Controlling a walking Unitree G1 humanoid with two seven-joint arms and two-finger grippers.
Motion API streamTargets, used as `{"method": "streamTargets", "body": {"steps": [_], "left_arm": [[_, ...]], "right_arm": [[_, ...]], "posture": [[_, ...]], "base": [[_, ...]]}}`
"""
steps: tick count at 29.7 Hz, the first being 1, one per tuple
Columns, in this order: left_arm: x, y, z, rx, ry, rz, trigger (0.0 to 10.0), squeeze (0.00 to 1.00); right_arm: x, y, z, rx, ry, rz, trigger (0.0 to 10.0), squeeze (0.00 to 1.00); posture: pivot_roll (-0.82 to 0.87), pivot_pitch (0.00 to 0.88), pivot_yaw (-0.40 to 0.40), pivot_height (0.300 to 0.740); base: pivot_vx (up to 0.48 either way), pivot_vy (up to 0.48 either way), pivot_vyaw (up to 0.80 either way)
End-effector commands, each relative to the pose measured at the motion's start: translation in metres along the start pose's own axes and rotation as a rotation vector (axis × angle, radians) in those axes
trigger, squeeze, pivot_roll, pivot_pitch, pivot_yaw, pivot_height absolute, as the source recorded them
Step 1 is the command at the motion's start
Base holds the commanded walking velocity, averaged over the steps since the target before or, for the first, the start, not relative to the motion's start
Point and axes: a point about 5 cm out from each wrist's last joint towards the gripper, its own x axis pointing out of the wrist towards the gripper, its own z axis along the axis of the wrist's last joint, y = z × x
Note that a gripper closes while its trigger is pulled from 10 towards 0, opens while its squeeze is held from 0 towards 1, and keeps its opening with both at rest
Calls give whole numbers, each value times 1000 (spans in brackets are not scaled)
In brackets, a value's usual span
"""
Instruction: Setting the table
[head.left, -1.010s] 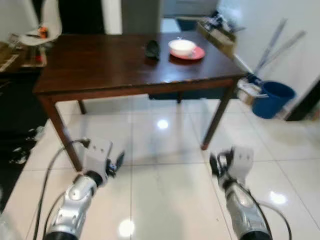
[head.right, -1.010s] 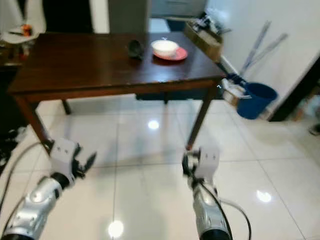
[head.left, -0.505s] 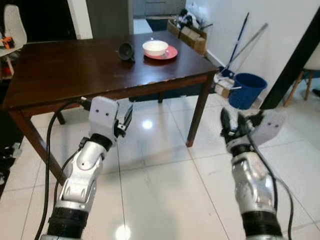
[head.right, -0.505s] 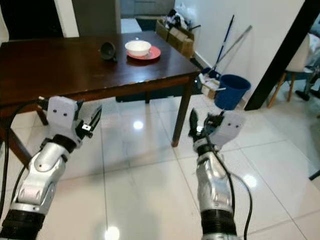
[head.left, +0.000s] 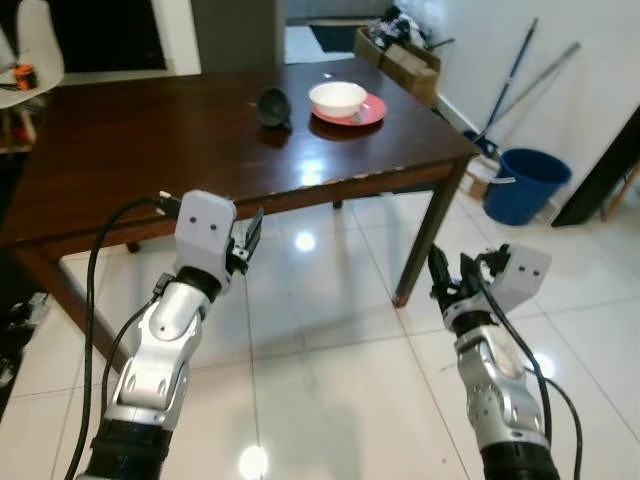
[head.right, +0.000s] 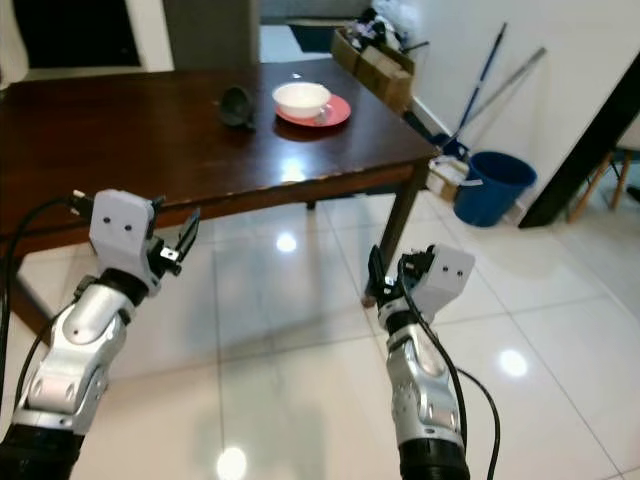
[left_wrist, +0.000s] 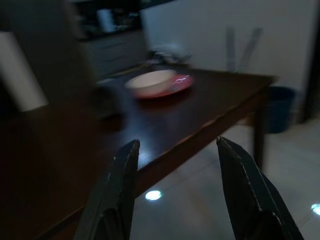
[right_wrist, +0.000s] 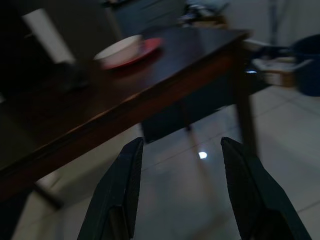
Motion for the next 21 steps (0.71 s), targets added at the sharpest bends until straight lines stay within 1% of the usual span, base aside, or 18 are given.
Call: {"method": "streamTargets", "body": {"steps": [1,5,7,8,13,14,16,17,18,19,20,21], "left_arm": [[1,-6,0,4,7,-25,10000,0],[0,-6,0,4,11,-26,10000,0],[0,-6,-1,5,14,-26,10000,0],[-1,-5,-1,5,17,-25,10000,0],[-1,-4,-2,5,20,-20,10000,0],[-1,-4,-2,4,24,-15,10000,0],[-1,-3,-3,3,26,-13,10000,0],[-2,-2,-3,1,30,-5,10000,0],[-2,-2,-3,1,30,-5,10000,0],[-2,-1,-3,1,31,-3,10000,0],[-2,1,-3,3,32,0,10000,0],[-2,1,-3,3,32,0,10000,0]], "right_arm": [[-2,-6,2,-8,1,-23,10000,0],[-2,-6,2,-14,1,-23,10000,0],[-2,-5,2,-33,6,-13,10000,0],[-1,-2,2,-62,13,11,10000,0],[0,5,2,-75,25,56,10000,0],[0,9,2,-81,31,86,10000,0],[1,11,3,-81,30,101,10000,0],[1,18,2,-81,40,144,10000,0],[1,18,2,-81,40,144,10000,0],[0,23,2,-82,43,178,10000,0],[-2,32,1,-77,51,244,10000,0],[-2,32,1,-77,51,244,10000,0]], "posture": [[3,37,55,740],[3,37,56,740],[3,35,56,740],[3,35,56,740],[5,33,54,740],[5,32,54,740],[5,32,54,740],[7,32,53,740],[7,32,53,740],[9,31,52,740],[10,30,51,740],[10,30,51,740]], "base": [[480,0,-769],[480,0,-628],[480,0,0],[480,0,0],[480,0,0],[480,0,800],[480,0,800],[480,0,800],[480,0,800],[480,0,800],[480,0,800],[480,0,800]]}}
